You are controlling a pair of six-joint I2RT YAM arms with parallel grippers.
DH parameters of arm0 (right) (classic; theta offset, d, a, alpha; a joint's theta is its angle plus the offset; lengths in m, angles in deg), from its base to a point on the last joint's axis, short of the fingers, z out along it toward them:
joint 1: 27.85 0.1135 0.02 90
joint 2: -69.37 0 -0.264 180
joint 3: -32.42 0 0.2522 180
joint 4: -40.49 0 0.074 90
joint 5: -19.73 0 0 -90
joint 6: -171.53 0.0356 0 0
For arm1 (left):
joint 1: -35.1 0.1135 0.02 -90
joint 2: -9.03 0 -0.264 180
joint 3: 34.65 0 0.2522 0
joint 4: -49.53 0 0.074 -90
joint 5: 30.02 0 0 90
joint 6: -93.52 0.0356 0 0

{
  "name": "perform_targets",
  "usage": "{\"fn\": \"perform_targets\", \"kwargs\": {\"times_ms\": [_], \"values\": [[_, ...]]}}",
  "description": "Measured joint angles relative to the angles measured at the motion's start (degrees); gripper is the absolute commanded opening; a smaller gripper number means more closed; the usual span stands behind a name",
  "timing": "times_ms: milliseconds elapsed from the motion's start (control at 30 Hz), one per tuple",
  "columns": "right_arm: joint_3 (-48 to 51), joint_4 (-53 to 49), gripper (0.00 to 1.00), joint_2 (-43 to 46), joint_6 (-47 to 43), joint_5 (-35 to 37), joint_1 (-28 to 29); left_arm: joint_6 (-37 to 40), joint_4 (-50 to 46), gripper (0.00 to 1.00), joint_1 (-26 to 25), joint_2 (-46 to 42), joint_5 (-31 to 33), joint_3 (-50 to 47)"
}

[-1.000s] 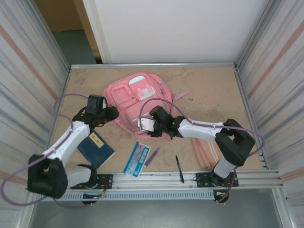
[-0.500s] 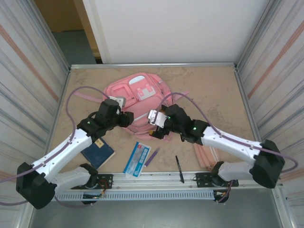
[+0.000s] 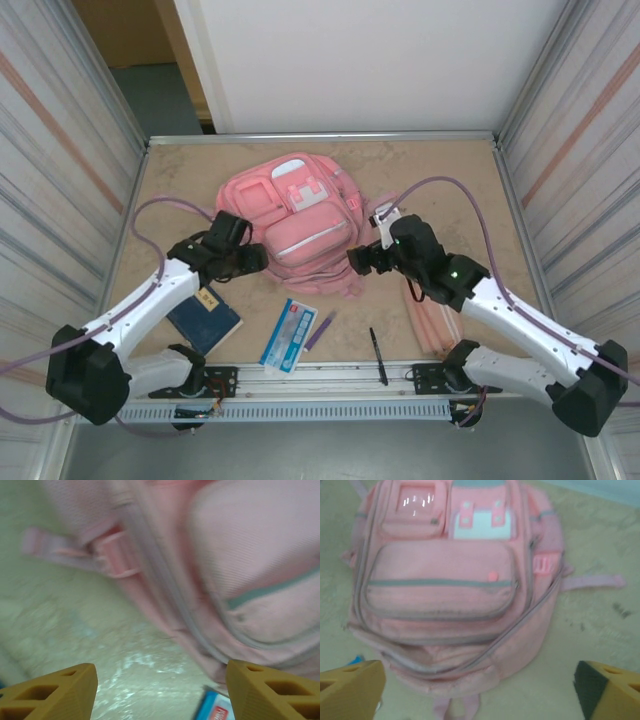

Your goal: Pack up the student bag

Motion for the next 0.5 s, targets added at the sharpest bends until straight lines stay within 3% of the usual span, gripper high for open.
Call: {"fn": "perform_targets", "kwargs": {"times_ms": [133, 333, 500], "values": [[-5.66, -2.16, 0.85, -11.37, 2.86, -7.72, 1.92, -5.42, -4.33, 0.70, 7.37, -4.96, -2.14, -4.02], [-12.96, 2.82, 0.68, -28.48, 7.76, -18.58, 12.24, -8.57, -10.25, 0.65, 25.40, -14.43, -5.55, -9.92], [-22.69, 6.32, 0.68, -42.40, 12.11, -24.65, 17.16, -10.40, -10.84, 0.57, 31.19, -13.60, -8.09, -12.96]]}}
